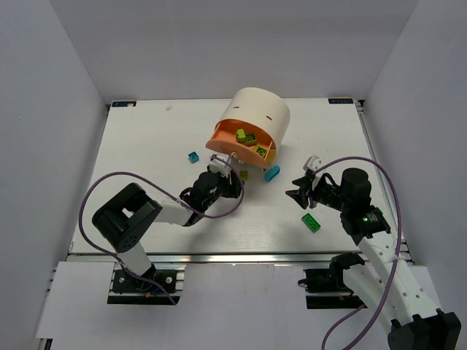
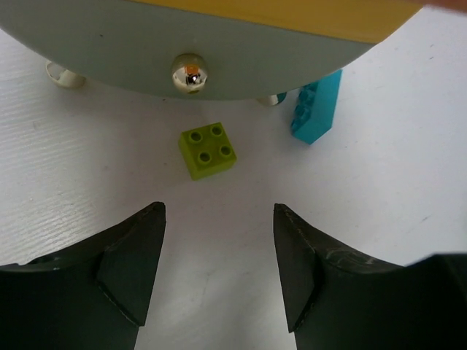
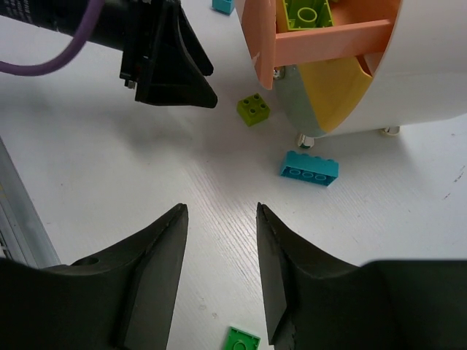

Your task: Sort the legos into containers by color

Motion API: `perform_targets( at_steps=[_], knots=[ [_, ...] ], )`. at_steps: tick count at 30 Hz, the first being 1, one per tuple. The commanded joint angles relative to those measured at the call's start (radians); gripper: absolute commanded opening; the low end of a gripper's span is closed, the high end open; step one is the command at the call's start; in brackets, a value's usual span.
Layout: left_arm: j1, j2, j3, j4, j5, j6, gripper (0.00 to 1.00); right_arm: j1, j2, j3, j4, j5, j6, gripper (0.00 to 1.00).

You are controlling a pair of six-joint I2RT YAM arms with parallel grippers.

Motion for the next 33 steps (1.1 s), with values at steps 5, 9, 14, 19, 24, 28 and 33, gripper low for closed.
perform_targets(
  at_steps=[5,9,14,19,24,28,33],
  knots=[
    [-0.003,0.089,0.05,0.08,-0.026,0.012,0.73,-0.003,-0.016,0.003,0.039,-0.002,-0.005,0.49],
    [-0.003,0.123,0.019,0.197,-0.049,-0.069,0.73,-0.003,-0.017,0.003,0.039,0.001,-0.005,0.49],
    [-0.003,0.166,-0.02,0.323,-0.077,-0.184,0.74,-0.003,-0.019,0.003,0.036,-0.001,-0.005,0.49],
    [-0.012,0.233,-0.022,0.424,-0.095,-0.265,0.77,-0.001,-0.022,0.005,0.038,0.001,-0.007,0.49],
    [-0.034,0.269,0.021,0.366,-0.164,-0.244,0.78,-0.001,-0.025,0.005,0.036,-0.001,-0.005,0.49],
    [-0.043,0.289,0.047,0.349,-0.222,-0.229,0.78,-0.003,-0.029,0.006,0.033,-0.002,-0.007,0.49],
    [-0.061,0.319,0.09,0.326,-0.253,-0.215,0.78,-0.003,-0.03,0.006,0.033,-0.002,-0.008,0.5]
  ],
)
